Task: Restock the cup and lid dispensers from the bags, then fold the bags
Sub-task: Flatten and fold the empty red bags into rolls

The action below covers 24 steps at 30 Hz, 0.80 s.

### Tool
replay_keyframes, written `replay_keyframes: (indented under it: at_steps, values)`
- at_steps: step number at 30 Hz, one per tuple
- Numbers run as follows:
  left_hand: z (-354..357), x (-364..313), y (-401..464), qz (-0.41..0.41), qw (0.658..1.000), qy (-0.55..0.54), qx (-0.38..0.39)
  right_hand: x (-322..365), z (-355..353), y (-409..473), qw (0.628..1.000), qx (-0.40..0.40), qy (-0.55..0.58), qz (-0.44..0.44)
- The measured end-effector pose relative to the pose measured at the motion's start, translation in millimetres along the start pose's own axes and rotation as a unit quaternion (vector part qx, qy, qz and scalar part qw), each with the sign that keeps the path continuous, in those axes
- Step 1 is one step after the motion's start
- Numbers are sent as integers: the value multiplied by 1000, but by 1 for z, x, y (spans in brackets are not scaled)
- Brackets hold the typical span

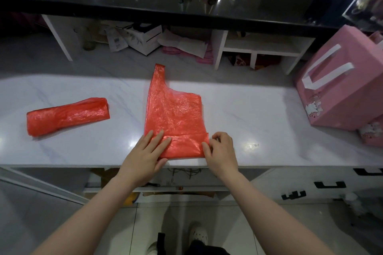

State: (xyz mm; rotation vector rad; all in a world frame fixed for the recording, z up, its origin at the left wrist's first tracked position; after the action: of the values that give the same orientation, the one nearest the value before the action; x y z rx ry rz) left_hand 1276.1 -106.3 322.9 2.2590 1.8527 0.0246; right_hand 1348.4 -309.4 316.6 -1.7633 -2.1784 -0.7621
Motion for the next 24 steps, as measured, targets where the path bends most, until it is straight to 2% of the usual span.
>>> replay_keyframes:
  at_steps: [3,9,16,19,24]
  values:
    - [15,7,-1,-21,1000,7,18,1,-3,0,1000,-26,5,7]
    - [19,10,-1,-32,999,0,44,1,17,-4,992,84,-86,-41]
    - [10,17,-2,-19,998,-31,48,2,16,-9,981,142,-98,-93]
    - [-6,32,-7,-63,991,-118,-6,3,11,-12,981,134,-67,-123]
    - [-9,44,-20,-50,991,-121,-24,12,-7,-17,979,77,53,-183]
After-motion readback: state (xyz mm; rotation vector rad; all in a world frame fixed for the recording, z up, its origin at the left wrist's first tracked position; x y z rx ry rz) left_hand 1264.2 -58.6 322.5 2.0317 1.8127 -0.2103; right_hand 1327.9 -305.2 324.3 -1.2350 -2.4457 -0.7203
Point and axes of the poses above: each hand's wrist, its own y-axis towards the middle knuckle, its own z-axis out of the palm, x = y × z, the point moved 8 cm from there along y, towards the middle knuckle, and after that the axes turned 12 degrees about -x, right-handed, at the moved point
